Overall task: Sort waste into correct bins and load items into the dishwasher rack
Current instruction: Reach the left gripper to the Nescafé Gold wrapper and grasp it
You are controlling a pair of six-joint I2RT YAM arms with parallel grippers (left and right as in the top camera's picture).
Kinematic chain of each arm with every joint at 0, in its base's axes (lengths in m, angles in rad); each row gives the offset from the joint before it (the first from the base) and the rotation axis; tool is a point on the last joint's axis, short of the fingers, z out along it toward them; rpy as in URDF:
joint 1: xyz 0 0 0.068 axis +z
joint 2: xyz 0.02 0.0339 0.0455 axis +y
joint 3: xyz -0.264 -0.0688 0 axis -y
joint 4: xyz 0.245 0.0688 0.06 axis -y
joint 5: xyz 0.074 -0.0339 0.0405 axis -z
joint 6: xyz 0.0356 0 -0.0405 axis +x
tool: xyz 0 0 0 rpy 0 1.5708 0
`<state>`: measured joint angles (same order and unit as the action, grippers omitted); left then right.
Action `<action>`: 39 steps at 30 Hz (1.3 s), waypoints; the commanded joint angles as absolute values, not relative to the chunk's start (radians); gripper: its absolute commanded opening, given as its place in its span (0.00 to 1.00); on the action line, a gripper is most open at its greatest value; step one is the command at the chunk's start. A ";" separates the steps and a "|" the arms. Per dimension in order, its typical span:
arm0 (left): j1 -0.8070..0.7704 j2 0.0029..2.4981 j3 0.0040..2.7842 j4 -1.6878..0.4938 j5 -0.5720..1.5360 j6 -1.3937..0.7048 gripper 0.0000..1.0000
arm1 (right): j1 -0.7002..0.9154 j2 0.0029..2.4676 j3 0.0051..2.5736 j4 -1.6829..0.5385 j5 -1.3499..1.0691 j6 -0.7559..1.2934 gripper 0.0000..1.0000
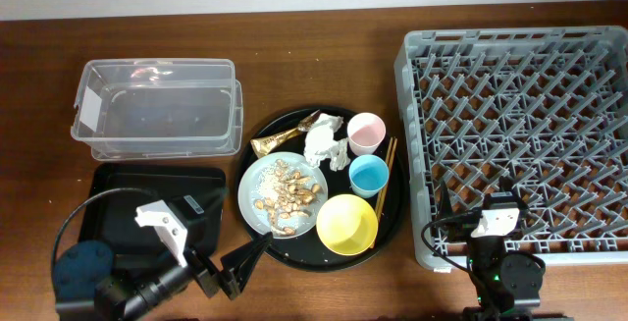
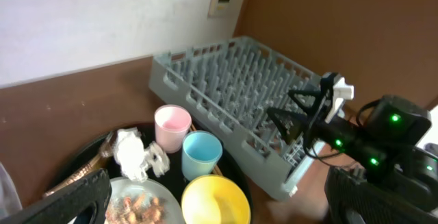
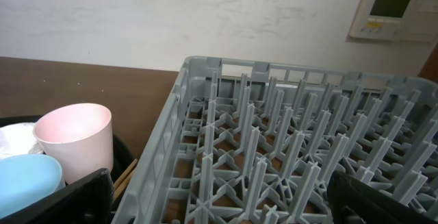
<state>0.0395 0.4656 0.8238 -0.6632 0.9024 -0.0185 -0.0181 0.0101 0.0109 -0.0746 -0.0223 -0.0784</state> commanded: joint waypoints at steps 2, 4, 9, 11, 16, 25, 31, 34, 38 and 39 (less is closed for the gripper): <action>0.035 0.466 0.839 -0.722 0.920 -0.007 0.99 | -0.012 0.006 0.006 -0.080 -0.014 -0.075 0.98; 0.035 0.469 0.842 -0.720 0.839 -0.044 0.99 | -0.012 0.005 0.006 -0.080 -0.014 -0.075 0.98; 0.034 0.777 1.194 -1.015 0.594 -0.037 0.99 | -0.012 0.005 0.006 -0.079 -0.014 -0.075 0.98; -0.024 1.024 1.445 -1.309 0.414 0.018 0.99 | -0.012 0.006 0.006 -0.080 -0.014 -0.075 0.98; -0.188 1.278 1.620 -1.299 0.646 0.013 1.00 | -0.012 0.005 0.006 -0.079 -0.014 -0.075 0.98; -0.589 1.573 1.621 -1.035 -0.249 -0.097 0.99 | -0.012 0.006 0.006 -0.079 -0.014 -0.075 0.98; -0.587 1.806 1.620 -0.865 -0.315 -0.051 0.90 | -0.012 0.006 0.006 -0.079 -0.014 -0.075 0.98; -0.585 1.887 1.620 -0.799 -0.323 0.095 0.85 | -0.012 0.006 0.006 -0.079 -0.014 -0.075 0.98; -0.548 1.949 1.620 -0.801 -0.322 0.163 0.86 | -0.012 0.006 0.006 -0.079 -0.014 -0.075 0.98; -0.535 1.961 1.620 -0.801 -0.322 0.163 0.86 | -0.012 0.006 0.006 -0.079 -0.014 -0.075 0.98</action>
